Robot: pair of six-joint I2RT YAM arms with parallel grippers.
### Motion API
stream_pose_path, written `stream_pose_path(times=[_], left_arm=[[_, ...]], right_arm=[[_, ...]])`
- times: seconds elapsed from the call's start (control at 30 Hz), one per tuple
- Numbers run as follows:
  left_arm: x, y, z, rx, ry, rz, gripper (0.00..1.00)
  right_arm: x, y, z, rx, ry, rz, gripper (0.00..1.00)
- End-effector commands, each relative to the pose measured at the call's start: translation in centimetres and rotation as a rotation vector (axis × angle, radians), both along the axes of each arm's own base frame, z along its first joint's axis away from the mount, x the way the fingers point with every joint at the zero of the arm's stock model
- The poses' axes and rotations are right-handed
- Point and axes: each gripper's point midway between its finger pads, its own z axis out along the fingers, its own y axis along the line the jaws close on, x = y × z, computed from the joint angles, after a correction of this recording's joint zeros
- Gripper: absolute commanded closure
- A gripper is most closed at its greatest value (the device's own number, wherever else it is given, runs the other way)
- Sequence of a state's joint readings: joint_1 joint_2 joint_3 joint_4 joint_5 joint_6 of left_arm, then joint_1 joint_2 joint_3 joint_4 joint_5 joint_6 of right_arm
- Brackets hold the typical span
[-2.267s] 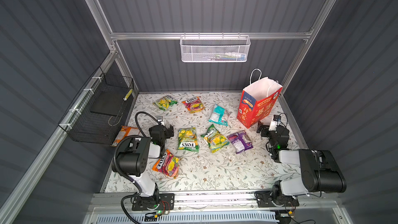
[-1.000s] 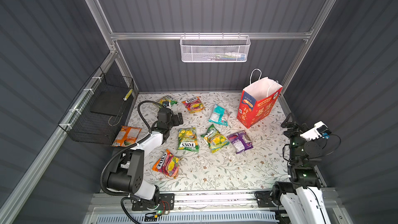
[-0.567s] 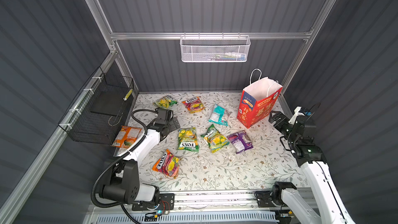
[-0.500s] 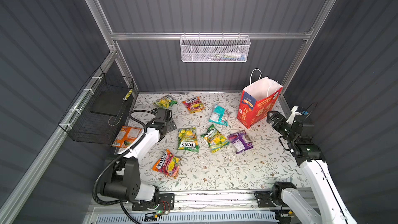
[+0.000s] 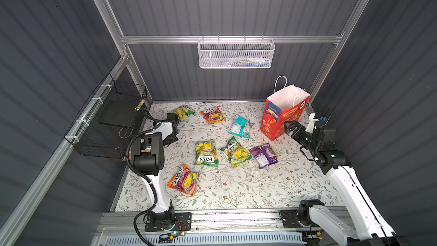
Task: Place the snacks into the paper bag
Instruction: Pick up the snack from the middle-left of the table.
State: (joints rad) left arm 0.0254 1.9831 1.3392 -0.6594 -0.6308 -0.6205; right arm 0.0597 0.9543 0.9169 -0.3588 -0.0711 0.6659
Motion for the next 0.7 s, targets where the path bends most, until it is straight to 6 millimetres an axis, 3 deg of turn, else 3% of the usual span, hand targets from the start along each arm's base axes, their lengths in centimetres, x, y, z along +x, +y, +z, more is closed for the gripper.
stream_pose_path(times=[0.0, 0.2, 0.33, 0.53, 0.67], left_arm=[[0.2, 2.6, -0.5, -0.021, 0.011, 0.068, 0.0], [0.6, 6.1, -0.8, -0.028, 0.013, 0.154, 0.0], [0.1, 7.7, -1.2, -0.048, 0.001, 0.206, 0.0], [-0.6, 9.1, -3.9, -0.161, 0.023, 0.275, 0.0], [-1.2, 9.2, -4.5, -0.195, 0.032, 0.305, 0.01]], right_arm=[[0.3, -2.1, 1.3, -0.067, 0.053, -0.108, 0.01], [1.9, -0.6, 2.6, -0.032, 0.036, -0.033, 0.01], [2.3, 0.6, 2.5, 0.004, 0.026, 0.021, 0.01], [2.7, 1.6, 1.9, 0.043, 0.037, 0.066, 0.01], [2.4, 1.8, 1.7, 0.069, 0.043, 0.06, 0.01]])
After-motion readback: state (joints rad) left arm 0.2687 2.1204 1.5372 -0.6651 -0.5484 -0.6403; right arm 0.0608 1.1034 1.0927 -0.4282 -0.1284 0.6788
